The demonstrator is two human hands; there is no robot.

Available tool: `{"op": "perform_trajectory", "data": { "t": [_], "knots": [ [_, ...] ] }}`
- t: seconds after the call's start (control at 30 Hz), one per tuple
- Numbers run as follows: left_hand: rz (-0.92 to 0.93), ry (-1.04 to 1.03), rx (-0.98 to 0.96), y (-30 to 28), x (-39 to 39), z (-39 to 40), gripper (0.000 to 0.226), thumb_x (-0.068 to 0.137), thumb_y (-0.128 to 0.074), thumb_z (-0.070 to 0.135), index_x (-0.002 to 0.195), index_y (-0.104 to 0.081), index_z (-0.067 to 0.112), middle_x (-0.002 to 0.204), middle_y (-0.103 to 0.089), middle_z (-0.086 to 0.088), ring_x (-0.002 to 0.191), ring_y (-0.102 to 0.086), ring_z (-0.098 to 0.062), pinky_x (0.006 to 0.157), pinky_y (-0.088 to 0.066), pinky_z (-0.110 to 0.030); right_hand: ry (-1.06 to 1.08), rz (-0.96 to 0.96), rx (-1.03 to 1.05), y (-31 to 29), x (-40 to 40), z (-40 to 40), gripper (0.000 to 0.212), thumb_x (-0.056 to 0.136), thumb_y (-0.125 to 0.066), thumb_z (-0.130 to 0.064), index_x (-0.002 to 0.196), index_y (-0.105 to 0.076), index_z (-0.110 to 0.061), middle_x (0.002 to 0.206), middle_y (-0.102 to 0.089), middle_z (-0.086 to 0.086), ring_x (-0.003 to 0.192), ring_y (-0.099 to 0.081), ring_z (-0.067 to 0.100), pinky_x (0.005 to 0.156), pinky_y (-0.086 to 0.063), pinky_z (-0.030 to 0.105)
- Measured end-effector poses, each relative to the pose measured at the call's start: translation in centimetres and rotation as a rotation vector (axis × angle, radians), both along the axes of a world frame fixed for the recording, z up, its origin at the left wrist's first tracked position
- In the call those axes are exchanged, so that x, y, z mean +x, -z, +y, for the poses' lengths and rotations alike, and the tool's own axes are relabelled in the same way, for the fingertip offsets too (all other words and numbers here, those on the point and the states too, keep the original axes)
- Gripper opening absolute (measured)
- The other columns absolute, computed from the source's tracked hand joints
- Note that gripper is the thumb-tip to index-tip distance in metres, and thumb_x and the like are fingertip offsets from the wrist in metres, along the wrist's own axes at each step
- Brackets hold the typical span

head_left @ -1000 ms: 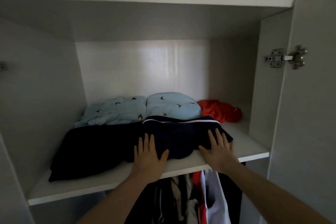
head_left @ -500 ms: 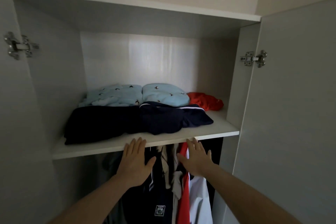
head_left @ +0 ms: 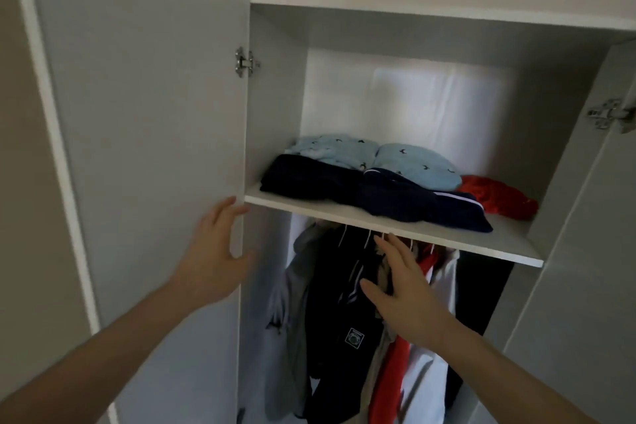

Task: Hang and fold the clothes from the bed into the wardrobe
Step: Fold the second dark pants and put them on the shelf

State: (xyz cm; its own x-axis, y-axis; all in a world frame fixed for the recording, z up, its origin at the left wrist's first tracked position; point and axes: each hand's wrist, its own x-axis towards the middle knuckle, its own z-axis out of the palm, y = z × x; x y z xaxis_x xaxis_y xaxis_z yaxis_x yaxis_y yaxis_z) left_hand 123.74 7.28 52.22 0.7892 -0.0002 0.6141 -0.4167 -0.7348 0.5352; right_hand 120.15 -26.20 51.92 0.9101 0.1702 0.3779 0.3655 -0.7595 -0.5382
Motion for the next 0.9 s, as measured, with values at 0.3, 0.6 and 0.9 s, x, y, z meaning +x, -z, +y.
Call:
{"op": "perform_trajectory", "data": {
  "t": [0.3, 0.6, 0.9],
  "knots": [
    [-0.322, -0.578, -0.221, -3.5, -11.1, 10.1, 0.090, 0.069, -0.070, 0.036, 0.148, -0.033, 0.012, 0.156, -0.029, -0.018, 0.143, -0.031, -0.037, 0.119, -0.026, -0.045, -0.145, -0.011, 0.032, -0.7, -7.8, 1.7, 0.081, 0.098, -0.064, -0.044, 0.163, -0.016, -0.035, 0.166, 0.004, -0.026, 0.152, -0.005, -0.002, 0.122, -0.013, 0.024],
    [0.193, -0.482, -0.326, -1.8, -6.9, 13.5, 0.035, 0.093, -0.070, 0.024, 0.112, -0.042, 0.032, 0.113, -0.068, -0.008, 0.099, -0.069, -0.039, 0.090, -0.056, -0.054, -0.119, -0.121, 0.135, -3.3, -12.4, -0.8, 0.077, 0.093, -0.071, -0.036, 0.158, -0.029, -0.032, 0.164, -0.015, -0.020, 0.152, -0.019, 0.001, 0.127, -0.026, 0.037],
    [0.032, -0.383, -0.071, -1.7, -8.8, 4.8, 0.036, 0.088, -0.077, 0.031, 0.092, -0.041, 0.031, 0.081, -0.063, 0.008, 0.066, -0.061, -0.019, 0.061, -0.049, -0.038, 0.053, -0.243, 0.226, -4.3, -16.1, -6.6, 0.064, 0.092, -0.074, -0.023, 0.147, -0.042, -0.032, 0.154, -0.028, -0.023, 0.147, -0.025, -0.004, 0.124, -0.023, 0.028]
  ]
}}
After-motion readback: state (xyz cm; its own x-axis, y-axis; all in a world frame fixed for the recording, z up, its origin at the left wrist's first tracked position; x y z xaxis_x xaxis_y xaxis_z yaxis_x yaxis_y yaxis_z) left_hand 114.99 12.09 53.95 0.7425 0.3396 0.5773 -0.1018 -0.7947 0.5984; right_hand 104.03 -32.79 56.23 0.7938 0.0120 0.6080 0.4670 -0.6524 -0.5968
